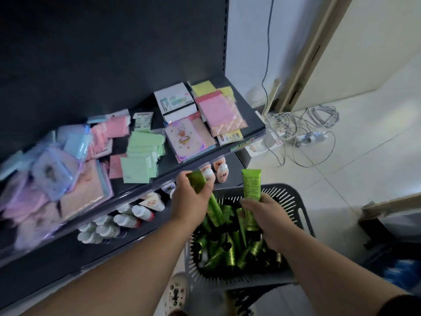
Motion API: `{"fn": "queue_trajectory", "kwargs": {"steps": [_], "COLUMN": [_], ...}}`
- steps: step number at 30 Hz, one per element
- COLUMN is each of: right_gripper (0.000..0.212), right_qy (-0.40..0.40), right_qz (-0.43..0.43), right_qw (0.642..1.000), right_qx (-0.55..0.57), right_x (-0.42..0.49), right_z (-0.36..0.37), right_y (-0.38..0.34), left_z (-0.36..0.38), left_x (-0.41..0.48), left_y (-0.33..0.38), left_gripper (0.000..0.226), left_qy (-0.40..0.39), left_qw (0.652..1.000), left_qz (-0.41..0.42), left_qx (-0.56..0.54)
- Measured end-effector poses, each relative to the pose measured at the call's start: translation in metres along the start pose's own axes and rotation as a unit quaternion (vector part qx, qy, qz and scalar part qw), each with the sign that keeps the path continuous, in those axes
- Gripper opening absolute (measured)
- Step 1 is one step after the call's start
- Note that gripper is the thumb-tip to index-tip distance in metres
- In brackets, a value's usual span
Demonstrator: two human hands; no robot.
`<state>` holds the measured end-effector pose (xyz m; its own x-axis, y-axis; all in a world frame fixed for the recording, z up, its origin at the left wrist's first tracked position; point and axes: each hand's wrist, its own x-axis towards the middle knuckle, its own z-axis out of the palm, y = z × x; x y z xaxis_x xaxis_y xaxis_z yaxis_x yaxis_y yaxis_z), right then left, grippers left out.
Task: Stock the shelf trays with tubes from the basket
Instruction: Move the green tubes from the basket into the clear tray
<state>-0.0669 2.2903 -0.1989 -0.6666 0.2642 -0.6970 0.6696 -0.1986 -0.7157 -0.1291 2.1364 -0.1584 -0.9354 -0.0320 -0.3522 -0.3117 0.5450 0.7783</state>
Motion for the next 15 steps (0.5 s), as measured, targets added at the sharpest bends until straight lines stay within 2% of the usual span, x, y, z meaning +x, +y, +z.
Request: {"fn": "queue_trajectory", "kwargs": {"steps": [3, 8, 11, 12, 14, 15], "right_gripper": [0.024, 0.019, 0.047, 0.045, 0.024, 0.021], "right_qy": [-0.039, -0.124, -0.182, -0.187, -0.200, -0.202], "right_qz": [-0.047, -0.170, -0.223, -0.242, -0.273, -0.283], "right_qw": [0.998, 0.976, 0.955, 0.949, 0.937, 0.932], "right_qx": [-0.028, -0.063, -0.066, -0.074, -0.092, -0.102], "right_x": [-0.037, -0.111, -0.162, -0.176, -0.207, -0.221], "right_z": [0.017, 0.055, 0.080, 0.088, 0.105, 0.114], "right_y": [-0.044, -0.114, -0.150, -0.157, -0.171, -0.175], "left_z": [-0.045, -0.129, -0.177, -0.193, -0.227, -0.244], "left_x": [-0.015, -0.050, -0.075, -0.085, -0.103, -0.111], "left_y": [0.039, 0.101, 0.126, 0.133, 0.143, 0.146], "left_gripper": [0.036, 0.034, 0.037, 0.040, 0.044, 0.045], "left_qy": [0.034, 0.118, 0.156, 0.167, 0.188, 0.199], "left_qw": [0.998, 0.985, 0.972, 0.969, 0.963, 0.959], "left_qz": [0.024, 0.085, 0.107, 0.114, 0.134, 0.144], "left_qx": [-0.041, -0.098, -0.140, -0.145, -0.140, -0.140]}}
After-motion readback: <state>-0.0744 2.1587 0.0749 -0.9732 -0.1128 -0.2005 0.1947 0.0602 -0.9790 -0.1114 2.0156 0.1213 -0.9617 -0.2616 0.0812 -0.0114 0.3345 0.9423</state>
